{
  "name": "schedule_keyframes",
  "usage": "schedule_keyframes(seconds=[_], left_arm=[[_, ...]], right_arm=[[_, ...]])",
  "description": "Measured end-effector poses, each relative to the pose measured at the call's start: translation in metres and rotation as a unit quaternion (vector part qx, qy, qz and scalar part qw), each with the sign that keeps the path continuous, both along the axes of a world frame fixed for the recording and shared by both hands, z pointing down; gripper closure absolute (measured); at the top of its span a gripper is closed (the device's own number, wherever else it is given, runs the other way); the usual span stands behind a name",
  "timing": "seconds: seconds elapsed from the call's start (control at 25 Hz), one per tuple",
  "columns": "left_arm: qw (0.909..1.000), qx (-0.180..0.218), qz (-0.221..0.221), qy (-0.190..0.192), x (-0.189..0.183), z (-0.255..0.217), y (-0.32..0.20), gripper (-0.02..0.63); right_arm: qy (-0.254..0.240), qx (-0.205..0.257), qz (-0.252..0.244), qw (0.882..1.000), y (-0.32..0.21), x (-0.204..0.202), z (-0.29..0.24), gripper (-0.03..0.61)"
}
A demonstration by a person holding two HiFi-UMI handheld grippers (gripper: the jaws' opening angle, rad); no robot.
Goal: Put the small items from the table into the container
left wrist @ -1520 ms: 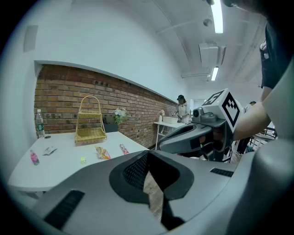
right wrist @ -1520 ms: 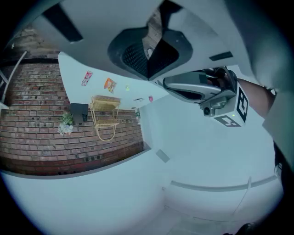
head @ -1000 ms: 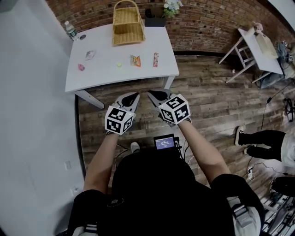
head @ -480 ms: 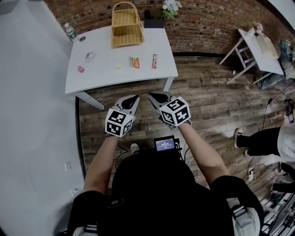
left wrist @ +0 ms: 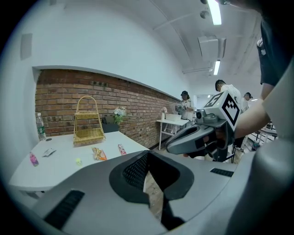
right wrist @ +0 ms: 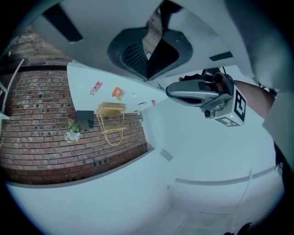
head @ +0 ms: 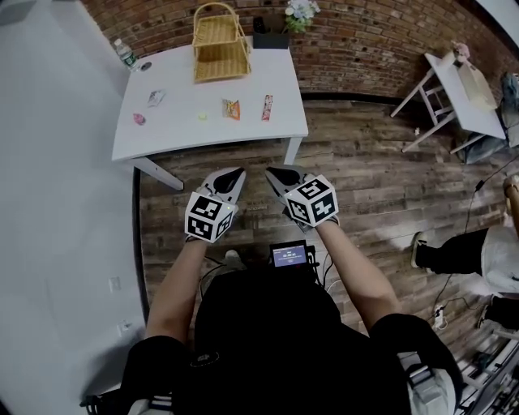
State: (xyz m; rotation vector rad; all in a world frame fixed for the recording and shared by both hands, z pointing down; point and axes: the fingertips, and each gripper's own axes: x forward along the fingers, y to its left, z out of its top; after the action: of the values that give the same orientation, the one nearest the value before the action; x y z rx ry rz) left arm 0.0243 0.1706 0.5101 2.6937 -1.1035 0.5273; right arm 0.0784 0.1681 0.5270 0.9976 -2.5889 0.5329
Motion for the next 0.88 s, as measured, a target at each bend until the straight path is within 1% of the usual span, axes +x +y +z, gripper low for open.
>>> schedule_keyframes(seconds=[0.12, 0.28, 0.52, 0.68, 0.88], left_arm=[[1.0000, 0.001, -0.007, -0.003, 0.005, 0.003, 0.003, 0.604], [0.9999, -0.008, -0.007, -0.001, 0.009, 0.007, 0.006, 0.604], [0.9997, -0.016, -0.017, 0.000, -0.001, 0.016, -0.003, 0.604], [0.9997, -0.021, -0.014, 0.006, -0.011, 0.023, -0.019, 0.604], [0.9996, -0.024, -0.002, 0.013, -0.024, 0.028, -0.053, 0.604]], right_arm=[[-0.002, -0.004, -0.009, 1.000, 0.003, 0.004, 0.006, 0.565], [-0.004, -0.009, -0.017, 1.000, 0.005, 0.006, 0.012, 0.565], [-0.004, -0.021, -0.016, 1.000, -0.005, 0.003, 0.021, 0.565], [0.001, -0.027, -0.014, 1.000, -0.017, -0.006, 0.026, 0.565], [0.012, -0.032, -0.003, 0.999, -0.046, -0.018, 0.030, 0.565]])
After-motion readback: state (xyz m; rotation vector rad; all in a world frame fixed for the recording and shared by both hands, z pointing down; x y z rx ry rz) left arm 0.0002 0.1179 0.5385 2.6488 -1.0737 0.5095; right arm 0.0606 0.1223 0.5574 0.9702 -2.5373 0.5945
